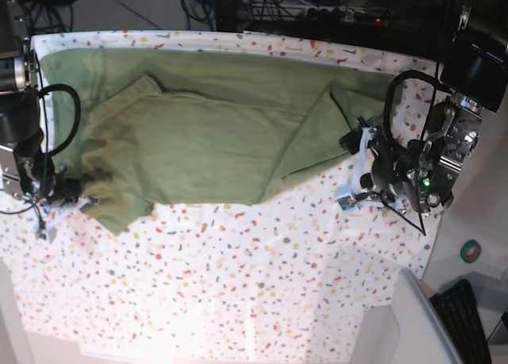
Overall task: Layout the t-shirt on the table in an organized manner, then fold the t-shirt properly
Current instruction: 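Fold the hem corner held by the left gripper over toward the collar, then regrasp the folded shirt edge with the left gripper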
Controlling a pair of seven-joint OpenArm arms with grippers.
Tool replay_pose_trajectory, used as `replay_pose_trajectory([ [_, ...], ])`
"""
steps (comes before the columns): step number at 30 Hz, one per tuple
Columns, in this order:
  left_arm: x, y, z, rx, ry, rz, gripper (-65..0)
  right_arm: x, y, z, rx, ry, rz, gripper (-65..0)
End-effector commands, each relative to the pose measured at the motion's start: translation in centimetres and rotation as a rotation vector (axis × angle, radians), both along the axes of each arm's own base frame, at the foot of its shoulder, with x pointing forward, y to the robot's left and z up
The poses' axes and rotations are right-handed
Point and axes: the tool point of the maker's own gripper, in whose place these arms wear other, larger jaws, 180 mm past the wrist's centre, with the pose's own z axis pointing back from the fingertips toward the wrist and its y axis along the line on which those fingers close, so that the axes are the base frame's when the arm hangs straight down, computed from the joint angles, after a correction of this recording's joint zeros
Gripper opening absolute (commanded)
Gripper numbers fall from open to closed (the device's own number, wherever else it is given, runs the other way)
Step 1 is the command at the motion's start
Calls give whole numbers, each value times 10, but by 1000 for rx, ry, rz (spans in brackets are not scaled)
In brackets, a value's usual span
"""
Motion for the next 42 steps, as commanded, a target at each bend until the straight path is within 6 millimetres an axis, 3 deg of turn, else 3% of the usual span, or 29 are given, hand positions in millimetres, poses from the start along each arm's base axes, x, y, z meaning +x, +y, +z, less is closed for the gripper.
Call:
replay_pose_trajectory([
  [1, 17, 0, 15, -30, -48, 0, -189, 9, -4, 9, 3, -16, -5, -650],
  [8, 9, -7, -10, -62, 25, 50, -191, 9, -4, 9, 3, -16, -5, -650],
  [15, 7, -23, -16, -93, 43, 52, -276, 9, -2, 9, 5, -18, -3, -650],
  [23, 2, -16, -27, -103, 71, 86, -283, 10, -2, 9, 5, -19, -4, -650],
  [29, -18, -21, -47, -79, 137, 43, -285, 10, -2, 9, 5, -19, -4, -650],
  [36, -16, -24, -45, -86, 132, 36, -286, 9, -2, 8, 5, -16, -4, -650],
  [42, -4, -21, -37, -82, 106, 38, -286, 7, -2, 7, 6, -12, -5, -650],
])
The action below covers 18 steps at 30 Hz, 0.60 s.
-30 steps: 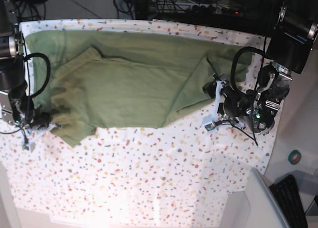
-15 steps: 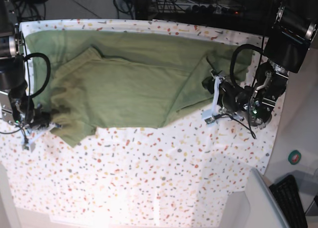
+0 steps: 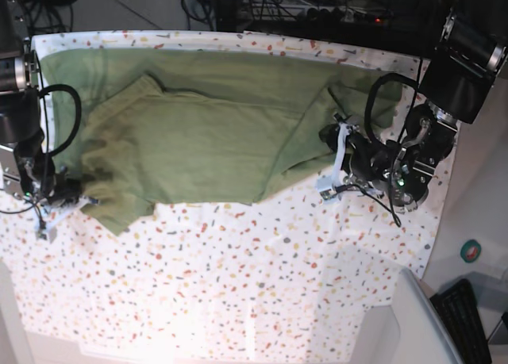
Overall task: Layout the t-shirt on the table in an organized manner, then fold the t-shirt properly
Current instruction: 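Regrasp the folded shirt edge with the left gripper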
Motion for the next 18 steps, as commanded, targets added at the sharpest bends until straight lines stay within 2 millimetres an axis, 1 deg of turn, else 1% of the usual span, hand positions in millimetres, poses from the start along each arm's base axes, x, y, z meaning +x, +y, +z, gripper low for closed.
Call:
replay_pose_trajectory([
  [1, 15, 2, 12, -9, -39, -2, -286, 7, -3, 7, 1, -9, -2, -650],
  [13, 16, 1, 12, -8, -36, -7, -291, 7, -3, 7, 1, -9, -2, -650],
  [14, 15, 1, 12, -7, -36, -8, -308, 7, -4, 7, 0, -9, -4, -650],
  [17, 14, 1, 11, -7, -33, -8, -408, 7, -4, 7, 0, -9, -4, -650],
  [18, 14, 1, 11, -7, -32, -8, -433, 7, -4, 7, 0, -9, -4, -650],
])
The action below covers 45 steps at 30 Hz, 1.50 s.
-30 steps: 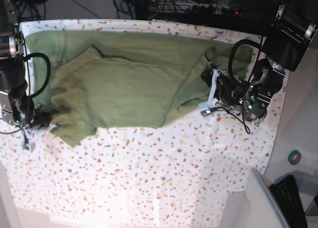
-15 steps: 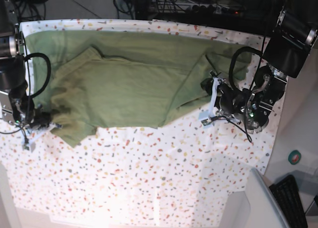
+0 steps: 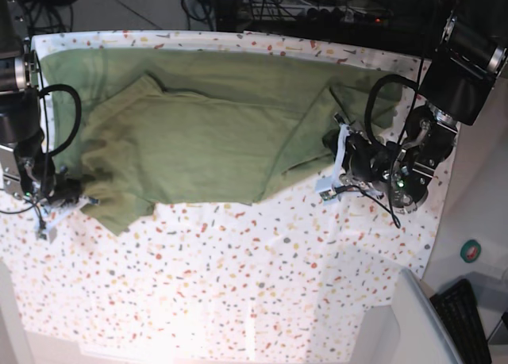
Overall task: Layout the t-shirt on the table in an organized manner, then fold the t-shirt properly
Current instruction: 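Regrasp the folded shirt edge with the left gripper, then fold the shirt lengthwise with both grippers, pulling the edge over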
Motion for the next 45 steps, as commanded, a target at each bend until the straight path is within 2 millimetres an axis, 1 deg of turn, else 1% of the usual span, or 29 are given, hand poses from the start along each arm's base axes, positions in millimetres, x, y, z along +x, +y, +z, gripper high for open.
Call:
replay_pose_trajectory([
  [1, 12, 2, 10, -9, -31, -2, -448, 7, -4, 7, 0, -9, -4, -650],
  [14, 10, 2, 9, -7, -26, -5, -461, 7, -4, 7, 0, -9, -4, -650],
  [15, 10, 2, 9, -7, -26, -5, -479, 7, -4, 7, 0, -9, -4, -650],
  [17, 10, 2, 8, -7, -25, -4, -543, 7, -4, 7, 0, -9, -4, -650],
  [19, 8, 6, 5, 0, -11, 6, -581, 7, -4, 7, 0, -9, -4, -650],
  [23, 4, 13, -1, 12, 14, 27, -602, 7, -4, 7, 0, -9, -4, -650],
  [24, 4, 13, -1, 12, 14, 27, -617, 7, -4, 7, 0, -9, -4, -650],
  [25, 4, 12, -1, 11, 12, 25, -645, 7, -4, 7, 0, -9, -4, -650],
  [30, 13, 15, 5, 8, -10, 39, -650, 7, -4, 7, 0, -9, -4, -650],
  [32, 23, 15, 15, -10, -48, 59, -650, 7, -4, 7, 0, -9, -4, -650],
  [35, 46, 13, 43, -67, -150, 102, -650, 7, -3, 7, 3, -12, -4, -650],
  [38, 64, 25, 66, -104, -233, 176, -650, 8, -2, 8, 3, -15, -1, -650],
  [41, 73, 33, 77, -118, -267, 214, -650, 10, -2, 9, 3, -19, -1, -650],
  [44, 85, 34, 88, -121, -296, 215, -650, 12, -2, 12, 4, -26, 2, -650],
  [45, 88, 33, 91, -123, -305, 215, -650, 17, 0, 17, 3, -45, 10, -650],
])
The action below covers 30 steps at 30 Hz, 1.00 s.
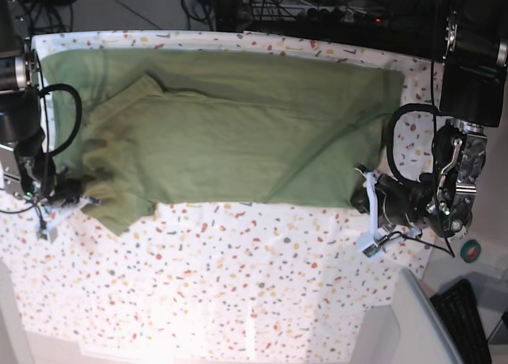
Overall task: Layout the t-shirt on the table in an organized manner, then fold the t-shirt properly
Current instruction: 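Fold the shirt lengthwise with both grippers, pulling the edge over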
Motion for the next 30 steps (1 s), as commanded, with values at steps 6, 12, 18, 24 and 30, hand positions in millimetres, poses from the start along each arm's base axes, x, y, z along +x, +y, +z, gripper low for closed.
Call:
replay_pose_trajectory([
  [6, 44, 7, 41, -14, -125, 94, -650, 37, 6, 39, -6, -126, 36, -650],
  [12, 55, 8, 50, 6, -155, 96, -650, 51, 12, 57, -8, -183, 60, -650],
  [18, 48, 17, 21, 183, -132, 84, -650, 58, 14, 67, -12, -214, 68, -650],
  [24, 53, 5, 9, 151, -178, 72, -650, 61, 16, 73, -12, -231, 76, -650],
  [30, 55, 8, 9, 155, -177, 77, -650, 56, 11, 82, -40, -270, 103, -650],
])
